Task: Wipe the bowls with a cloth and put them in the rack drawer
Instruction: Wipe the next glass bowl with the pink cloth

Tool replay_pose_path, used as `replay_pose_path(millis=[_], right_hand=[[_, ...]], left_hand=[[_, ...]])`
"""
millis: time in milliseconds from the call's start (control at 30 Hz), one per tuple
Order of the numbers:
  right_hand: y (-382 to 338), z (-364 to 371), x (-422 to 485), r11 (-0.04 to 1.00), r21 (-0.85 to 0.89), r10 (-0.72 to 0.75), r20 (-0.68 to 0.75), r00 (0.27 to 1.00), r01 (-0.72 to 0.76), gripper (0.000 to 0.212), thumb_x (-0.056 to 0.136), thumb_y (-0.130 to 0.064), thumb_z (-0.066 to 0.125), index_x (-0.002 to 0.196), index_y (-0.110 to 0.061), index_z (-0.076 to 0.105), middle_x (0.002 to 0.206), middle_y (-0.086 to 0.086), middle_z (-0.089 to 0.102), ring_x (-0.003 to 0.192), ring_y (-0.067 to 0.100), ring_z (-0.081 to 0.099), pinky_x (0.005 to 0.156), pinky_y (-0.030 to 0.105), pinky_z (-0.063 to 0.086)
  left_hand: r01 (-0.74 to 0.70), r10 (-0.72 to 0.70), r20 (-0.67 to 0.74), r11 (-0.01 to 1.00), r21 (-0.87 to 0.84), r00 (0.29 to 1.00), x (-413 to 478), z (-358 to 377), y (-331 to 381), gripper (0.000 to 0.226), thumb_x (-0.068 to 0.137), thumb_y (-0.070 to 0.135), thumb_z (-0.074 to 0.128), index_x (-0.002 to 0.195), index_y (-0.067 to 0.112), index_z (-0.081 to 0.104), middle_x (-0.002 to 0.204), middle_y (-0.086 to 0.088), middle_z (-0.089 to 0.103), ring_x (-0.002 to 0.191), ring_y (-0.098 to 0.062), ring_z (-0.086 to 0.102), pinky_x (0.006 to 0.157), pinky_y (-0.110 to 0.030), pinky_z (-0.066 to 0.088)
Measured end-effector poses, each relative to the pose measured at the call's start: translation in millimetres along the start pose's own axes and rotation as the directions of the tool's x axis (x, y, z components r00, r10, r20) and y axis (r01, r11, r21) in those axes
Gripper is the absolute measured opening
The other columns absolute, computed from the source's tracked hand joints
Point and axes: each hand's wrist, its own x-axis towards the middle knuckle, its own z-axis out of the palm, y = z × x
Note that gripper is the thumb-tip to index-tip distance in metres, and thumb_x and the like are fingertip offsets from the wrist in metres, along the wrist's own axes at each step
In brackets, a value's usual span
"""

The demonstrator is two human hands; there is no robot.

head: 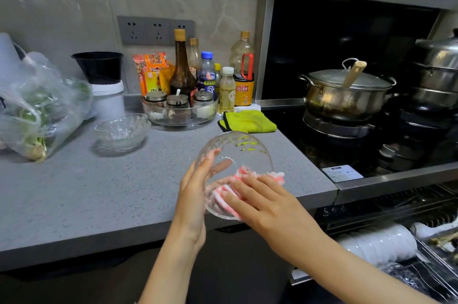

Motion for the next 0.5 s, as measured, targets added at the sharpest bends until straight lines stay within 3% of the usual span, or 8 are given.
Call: replay_pose_path(millis=[67, 133, 233, 367, 500], right_hand=[[-4.2, -0.8, 5.6, 0.999, 0.027, 0.024, -0.026, 0.999, -0.024, 0.048, 0.078, -0.003, 0.056, 0.126, -0.010, 0.062, 0.123, 0.007, 0.064, 0.110, 0.028, 0.061, 0.095, 0.034, 0.038], [-14.1, -0.4, 11.9, 0.992, 0.096, 0.084, -0.044, 0.996, -0.079, 0.054, 0.070, -0.003, 0.071, 0.123, -0.009, 0.064, 0.121, 0.006, 0.066, 0.108, 0.023, 0.065, 0.091, 0.030, 0.042], [-22.3, 1.2, 11.8, 0.987, 0.137, 0.088, -0.051, 0.995, -0.081, 0.055, 0.071, -0.008, 0.070, 0.126, -0.009, 0.062, 0.125, 0.005, 0.064, 0.113, 0.019, 0.062, 0.095, 0.025, 0.041], [-0.2, 4.2, -1.0, 1.000, 0.022, -0.016, -0.036, 0.999, 0.016, 0.038, 0.087, -0.018, 0.064, 0.124, -0.014, 0.063, 0.123, 0.003, 0.064, 0.115, 0.024, 0.059, 0.098, 0.033, 0.040], [-0.7, 2.9, -1.2, 0.999, -0.027, 0.021, -0.062, 0.998, -0.022, 0.033, 0.089, -0.014, 0.058, 0.121, -0.012, 0.065, 0.117, 0.003, 0.066, 0.109, 0.025, 0.063, 0.092, 0.034, 0.044]], left_hand=[[-0.013, 0.011, -0.032, 0.998, -0.063, 0.999, -2.8, 9.1, -7.8, 0.045, 0.075, 0.044, 0.061, 0.118, 0.032, 0.060, 0.113, 0.004, 0.071, 0.101, -0.023, 0.069, 0.061, -0.034, 0.055], [-0.034, 0.025, -0.087, 0.993, -0.109, 0.996, -5.1, 17.6, -19.5, 0.051, 0.065, 0.043, 0.072, 0.114, 0.036, 0.062, 0.117, 0.004, 0.069, 0.106, -0.021, 0.067, 0.073, -0.038, 0.054], [0.010, -0.021, -0.067, 0.988, -0.155, 0.998, -5.0, 17.2, -24.2, 0.043, 0.077, 0.053, 0.066, 0.117, 0.038, 0.063, 0.117, 0.002, 0.069, 0.108, -0.023, 0.066, 0.090, -0.054, 0.051], [0.018, -0.018, -0.004, 0.999, -0.030, 1.000, 1.9, -0.8, -9.8, 0.046, 0.081, 0.052, 0.048, 0.121, 0.033, 0.060, 0.112, -0.001, 0.072, 0.096, -0.023, 0.071, 0.067, -0.039, 0.057], [-0.046, 0.045, 0.019, 0.999, 0.010, 0.999, -1.5, 3.2, -8.2, 0.041, 0.080, 0.048, 0.057, 0.120, 0.040, 0.060, 0.115, 0.005, 0.070, 0.100, -0.019, 0.070, 0.074, -0.043, 0.056]])
